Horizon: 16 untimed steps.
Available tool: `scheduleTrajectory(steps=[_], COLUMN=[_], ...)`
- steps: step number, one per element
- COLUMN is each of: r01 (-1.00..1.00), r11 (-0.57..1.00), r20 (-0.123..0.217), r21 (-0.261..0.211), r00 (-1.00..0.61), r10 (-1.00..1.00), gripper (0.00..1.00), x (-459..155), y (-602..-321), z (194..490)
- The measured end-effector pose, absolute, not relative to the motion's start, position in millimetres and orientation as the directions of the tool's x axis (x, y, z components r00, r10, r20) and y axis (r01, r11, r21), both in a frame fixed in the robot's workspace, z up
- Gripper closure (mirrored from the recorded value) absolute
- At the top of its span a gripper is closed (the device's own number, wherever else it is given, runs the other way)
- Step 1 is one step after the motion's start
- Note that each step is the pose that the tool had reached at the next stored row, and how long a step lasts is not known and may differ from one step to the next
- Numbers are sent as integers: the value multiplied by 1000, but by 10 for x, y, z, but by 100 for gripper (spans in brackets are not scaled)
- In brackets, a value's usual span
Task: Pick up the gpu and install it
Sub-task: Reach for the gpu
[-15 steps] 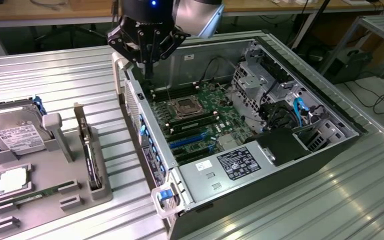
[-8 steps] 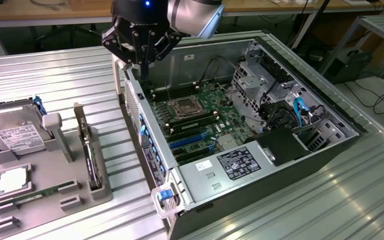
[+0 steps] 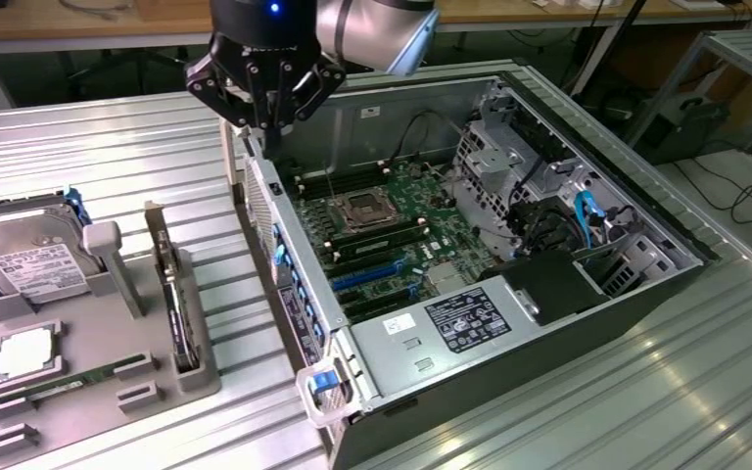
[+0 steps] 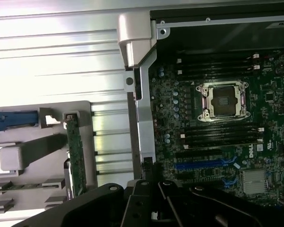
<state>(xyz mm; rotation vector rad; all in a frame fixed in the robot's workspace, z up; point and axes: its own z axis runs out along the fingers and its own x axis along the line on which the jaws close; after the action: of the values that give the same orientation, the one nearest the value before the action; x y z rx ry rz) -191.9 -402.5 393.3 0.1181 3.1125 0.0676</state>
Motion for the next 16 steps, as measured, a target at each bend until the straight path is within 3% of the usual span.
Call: scheduleTrajectory(steps=[16], r01=[75], r11=[996], r20=[-24], r21=[44], r00=[-997], r10=[76], gripper=[89], x=[-2071], y=[-4051], z=[3933])
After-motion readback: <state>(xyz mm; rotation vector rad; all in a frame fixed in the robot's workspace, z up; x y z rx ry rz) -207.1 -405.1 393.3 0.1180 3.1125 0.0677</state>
